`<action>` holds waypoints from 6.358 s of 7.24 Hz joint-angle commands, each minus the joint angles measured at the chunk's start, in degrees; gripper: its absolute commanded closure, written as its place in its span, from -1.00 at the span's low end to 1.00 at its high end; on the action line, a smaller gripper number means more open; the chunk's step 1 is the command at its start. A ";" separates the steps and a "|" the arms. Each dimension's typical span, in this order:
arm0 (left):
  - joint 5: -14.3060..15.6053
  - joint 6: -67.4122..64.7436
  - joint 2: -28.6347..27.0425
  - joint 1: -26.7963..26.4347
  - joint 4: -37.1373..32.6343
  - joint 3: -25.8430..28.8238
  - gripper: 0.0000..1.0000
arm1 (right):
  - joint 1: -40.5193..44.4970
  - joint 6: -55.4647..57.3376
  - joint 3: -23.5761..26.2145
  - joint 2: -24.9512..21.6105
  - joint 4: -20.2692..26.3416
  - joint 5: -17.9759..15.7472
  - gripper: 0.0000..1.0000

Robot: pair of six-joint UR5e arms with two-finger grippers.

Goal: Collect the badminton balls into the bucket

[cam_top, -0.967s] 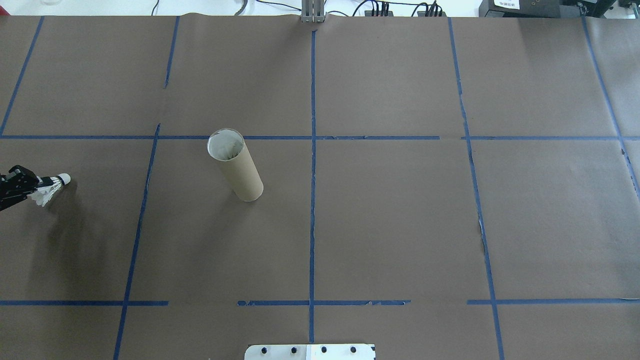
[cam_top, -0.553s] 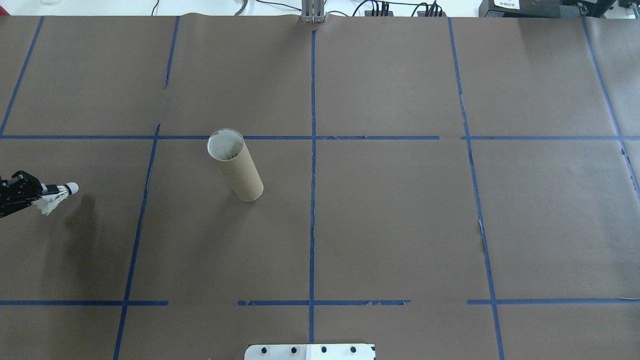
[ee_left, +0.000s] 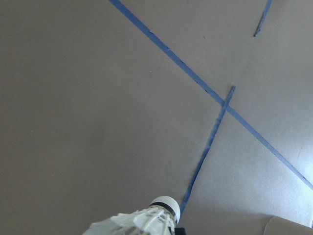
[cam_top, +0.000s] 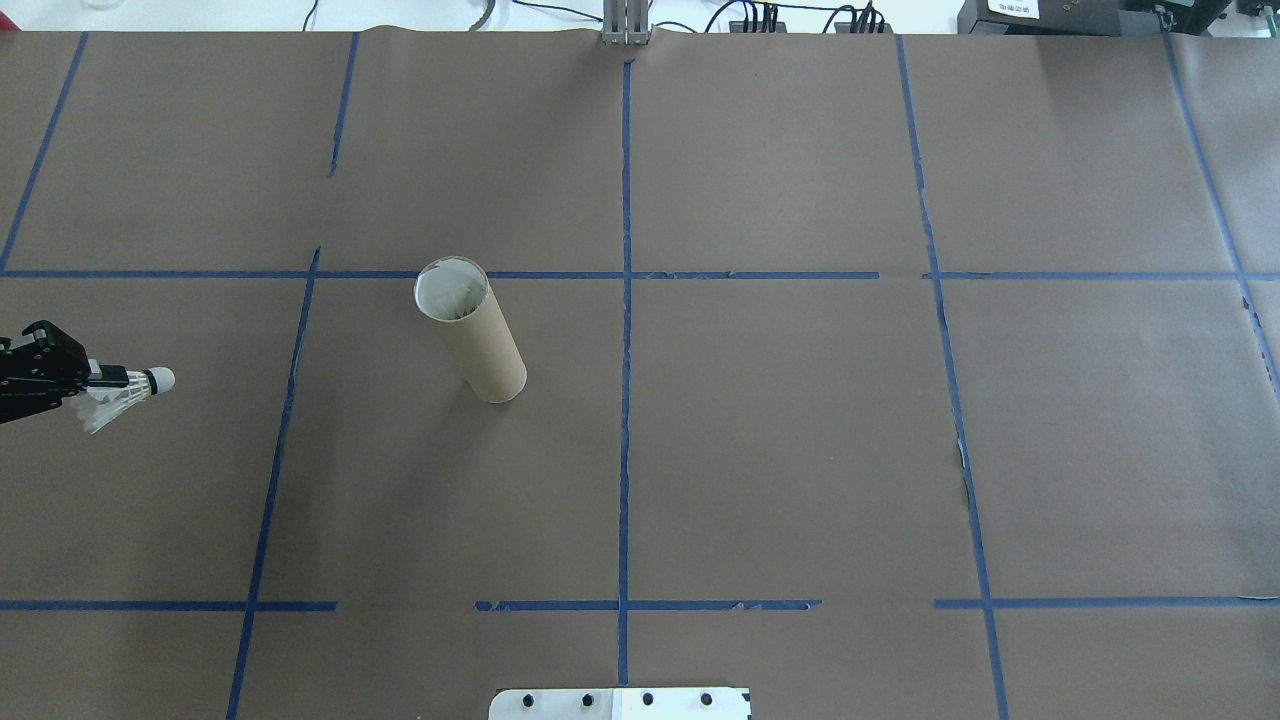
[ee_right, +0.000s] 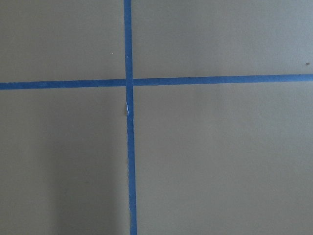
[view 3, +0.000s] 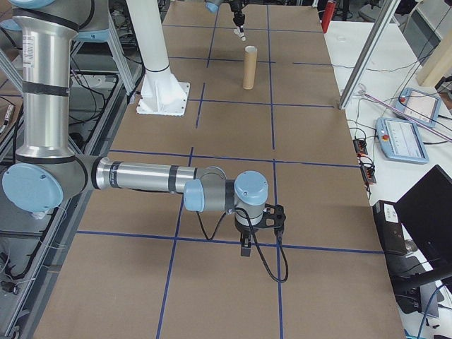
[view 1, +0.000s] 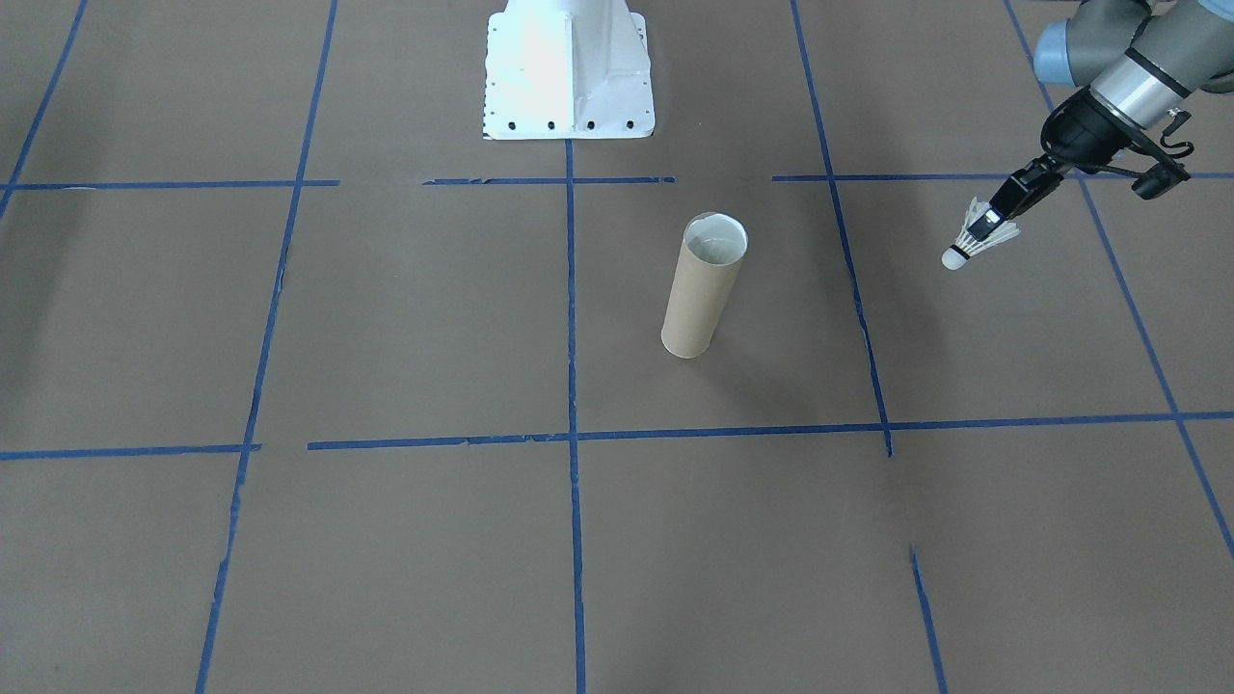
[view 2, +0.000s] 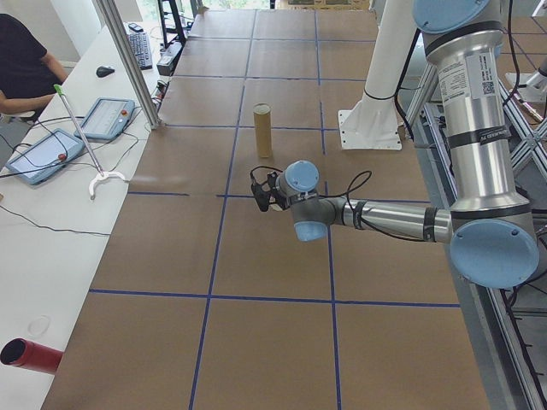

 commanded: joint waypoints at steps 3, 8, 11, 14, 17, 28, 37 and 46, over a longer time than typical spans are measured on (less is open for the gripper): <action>-0.50 18.80 -19.33 -5.59 51.42 -19.68 1.00 | 0.00 0.00 0.03 0.00 0.00 0.00 -1.00; 11.05 25.51 -59.26 7.34 106.09 -21.84 1.00 | 0.00 0.00 -0.06 0.00 0.00 0.00 -1.00; 16.53 38.65 -69.68 10.82 115.18 -12.43 1.00 | 0.00 0.00 0.03 0.00 0.00 0.00 -1.00; 21.99 48.77 -69.78 12.23 115.91 -6.98 1.00 | 0.00 0.00 0.03 0.00 0.00 0.00 -1.00; 22.80 53.81 -70.21 12.49 114.16 -1.10 1.00 | 0.00 0.09 0.03 0.00 0.00 0.00 -1.00; 24.12 52.76 -69.07 16.63 109.14 0.76 -1.00 | 0.00 0.09 -0.06 0.00 0.00 0.00 -1.00; 5.94 83.58 -42.65 -9.72 88.17 -8.65 -1.00 | 0.00 0.00 -0.06 0.00 0.00 0.00 -1.00; -8.05 98.64 -17.24 -30.62 66.60 7.59 -1.00 | 0.00 0.00 -0.06 0.00 0.00 0.00 -1.00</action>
